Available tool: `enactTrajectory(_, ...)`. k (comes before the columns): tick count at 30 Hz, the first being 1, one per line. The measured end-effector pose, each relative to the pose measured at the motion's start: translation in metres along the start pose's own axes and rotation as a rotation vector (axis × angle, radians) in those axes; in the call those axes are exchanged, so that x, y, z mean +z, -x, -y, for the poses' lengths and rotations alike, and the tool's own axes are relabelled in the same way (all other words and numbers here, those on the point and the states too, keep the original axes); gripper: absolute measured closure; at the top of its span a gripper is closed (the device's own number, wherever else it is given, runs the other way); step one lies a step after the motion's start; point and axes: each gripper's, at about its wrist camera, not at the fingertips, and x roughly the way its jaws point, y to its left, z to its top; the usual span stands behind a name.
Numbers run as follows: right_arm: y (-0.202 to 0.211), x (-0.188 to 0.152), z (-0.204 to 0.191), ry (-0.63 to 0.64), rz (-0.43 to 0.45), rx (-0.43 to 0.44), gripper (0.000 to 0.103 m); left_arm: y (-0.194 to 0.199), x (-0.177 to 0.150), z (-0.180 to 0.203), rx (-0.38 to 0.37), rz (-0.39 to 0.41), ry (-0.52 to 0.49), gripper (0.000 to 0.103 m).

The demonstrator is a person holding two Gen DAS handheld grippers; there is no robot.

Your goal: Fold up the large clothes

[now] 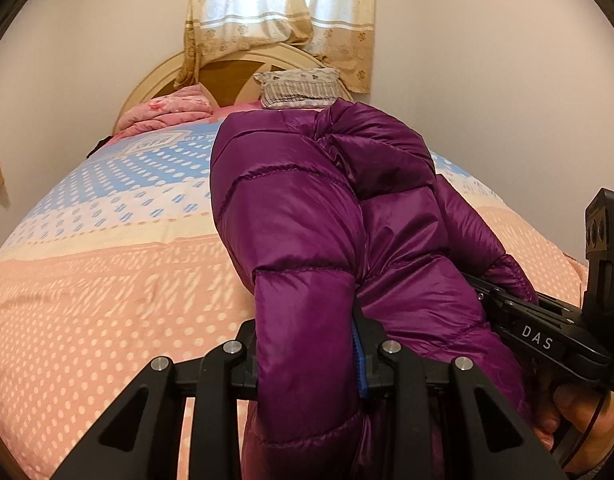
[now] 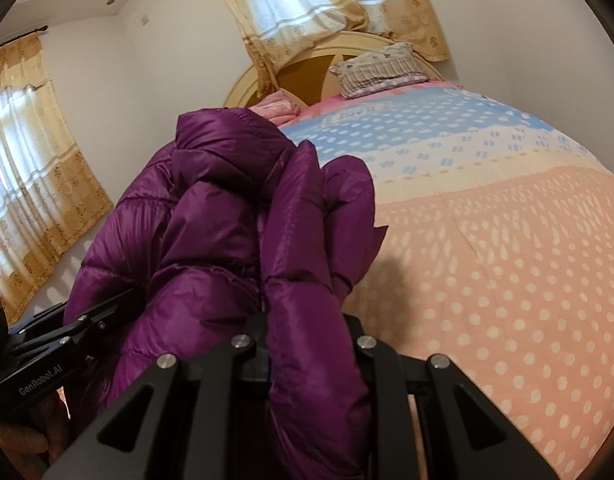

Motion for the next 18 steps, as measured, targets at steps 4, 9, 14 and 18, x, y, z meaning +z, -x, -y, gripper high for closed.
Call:
enactTrajectory(4,-0.006,0.002,-0.012,0.022,-0.007,0.021,0.081,0.009,0.0,-0.015,0.016,0.008,0.019,0.071)
enactTrajectory(9,-0.012,0.0,-0.026,0.05,-0.015,0.045,0.081,0.02,-0.003,-0.033,0.041,0.021,0.044,0.071)
enactTrajectory(14,-0.023,0.0,-0.04,0.076,-0.029,0.071,0.081,0.027,-0.009,-0.049,0.067,0.024,0.064,0.071)
enactTrajectory(18,-0.028,-0.002,-0.048,0.092,-0.039,0.09,0.082,0.031,-0.013,-0.062,0.084,0.024,0.081,0.071)
